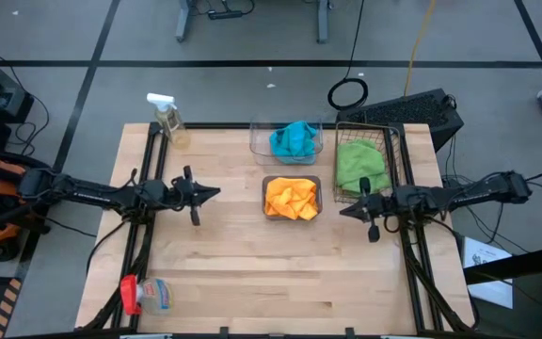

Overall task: Sort microfiber towel by color & place in baskets
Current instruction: Return to Home Position

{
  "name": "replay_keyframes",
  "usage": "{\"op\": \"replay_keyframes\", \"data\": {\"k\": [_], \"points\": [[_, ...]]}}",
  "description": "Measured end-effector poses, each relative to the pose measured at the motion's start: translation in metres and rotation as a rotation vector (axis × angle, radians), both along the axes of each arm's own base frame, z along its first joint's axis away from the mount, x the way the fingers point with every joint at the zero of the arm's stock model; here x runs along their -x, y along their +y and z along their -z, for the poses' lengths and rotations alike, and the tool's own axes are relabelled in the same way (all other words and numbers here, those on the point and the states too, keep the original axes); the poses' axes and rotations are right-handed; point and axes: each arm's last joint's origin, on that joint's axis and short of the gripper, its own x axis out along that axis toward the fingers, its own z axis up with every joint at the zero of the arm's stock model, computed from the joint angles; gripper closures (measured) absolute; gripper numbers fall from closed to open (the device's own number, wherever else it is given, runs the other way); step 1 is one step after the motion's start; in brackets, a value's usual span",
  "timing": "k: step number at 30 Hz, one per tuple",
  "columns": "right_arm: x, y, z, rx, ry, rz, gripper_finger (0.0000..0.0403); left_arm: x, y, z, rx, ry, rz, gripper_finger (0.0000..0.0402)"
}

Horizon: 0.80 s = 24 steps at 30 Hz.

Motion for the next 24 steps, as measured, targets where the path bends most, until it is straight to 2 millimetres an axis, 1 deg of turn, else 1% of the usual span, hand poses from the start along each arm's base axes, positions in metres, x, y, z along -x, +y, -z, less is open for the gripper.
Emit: {"op": "replay_keyframes", "data": {"k": [5,9,14,20,24], "points": [[0.004,-0.001,-0.003,0.010,-0.029,-0.002,0.0403,0.001,0.000,0.000,0.001,0.001,0.000,0.0398],[0.009,-0.001,0.005,0.018,-0.028,-0.002,0.0403,0.002,0.000,-0.001,0.001,-0.003,0.000,0.0398],[0.014,-0.002,0.002,0.011,-0.062,-0.001,0.0403,0.002,0.000,0.000,0.002,0.004,0.000,0.0398],[0.016,-0.002,-0.002,0.067,-0.111,-0.012,0.0403,0.002,-0.001,0.000,0.004,0.004,0.019,0.0398],[0.017,-0.002,-0.003,0.075,-0.125,-0.011,0.0403,0.003,-0.001,-0.001,0.007,-0.007,0.046,0.0398]]}}
